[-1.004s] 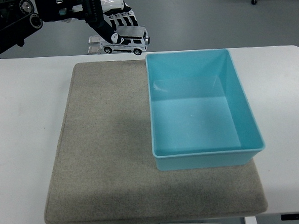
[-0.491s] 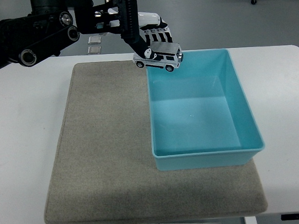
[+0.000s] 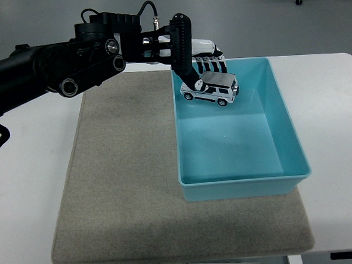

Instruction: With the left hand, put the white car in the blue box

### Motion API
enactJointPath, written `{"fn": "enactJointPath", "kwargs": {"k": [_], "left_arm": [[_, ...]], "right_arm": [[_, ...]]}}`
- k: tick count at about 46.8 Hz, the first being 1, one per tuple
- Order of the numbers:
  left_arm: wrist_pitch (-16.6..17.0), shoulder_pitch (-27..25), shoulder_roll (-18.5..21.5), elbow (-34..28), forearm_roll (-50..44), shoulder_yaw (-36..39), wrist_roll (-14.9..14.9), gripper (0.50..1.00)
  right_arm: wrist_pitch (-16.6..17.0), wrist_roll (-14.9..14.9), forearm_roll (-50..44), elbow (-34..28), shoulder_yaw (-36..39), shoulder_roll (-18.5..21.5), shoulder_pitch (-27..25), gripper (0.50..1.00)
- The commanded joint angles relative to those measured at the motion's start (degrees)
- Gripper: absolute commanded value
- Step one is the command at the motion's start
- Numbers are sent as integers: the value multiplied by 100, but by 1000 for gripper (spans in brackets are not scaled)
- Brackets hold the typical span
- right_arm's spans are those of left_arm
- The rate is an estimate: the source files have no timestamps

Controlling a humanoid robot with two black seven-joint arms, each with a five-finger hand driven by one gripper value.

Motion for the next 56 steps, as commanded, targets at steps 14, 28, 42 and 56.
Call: {"fn": "enactJointPath", "kwargs": {"k": [14, 28, 42, 56], "left_arm": [[38, 286, -195, 97, 46, 19, 8, 679], [47, 497, -195, 97, 55, 36, 0, 778], [47, 602, -195, 97, 55, 27, 0, 921], [82, 550, -203, 97, 20, -8, 8, 936]], "right_arm": [[1, 0, 3, 0, 0, 0, 0, 936], [1, 0, 3, 0, 0, 0, 0, 936], [1, 0, 3, 0, 0, 0, 0, 936], [1, 0, 3, 0, 0, 0, 0, 936]]}}
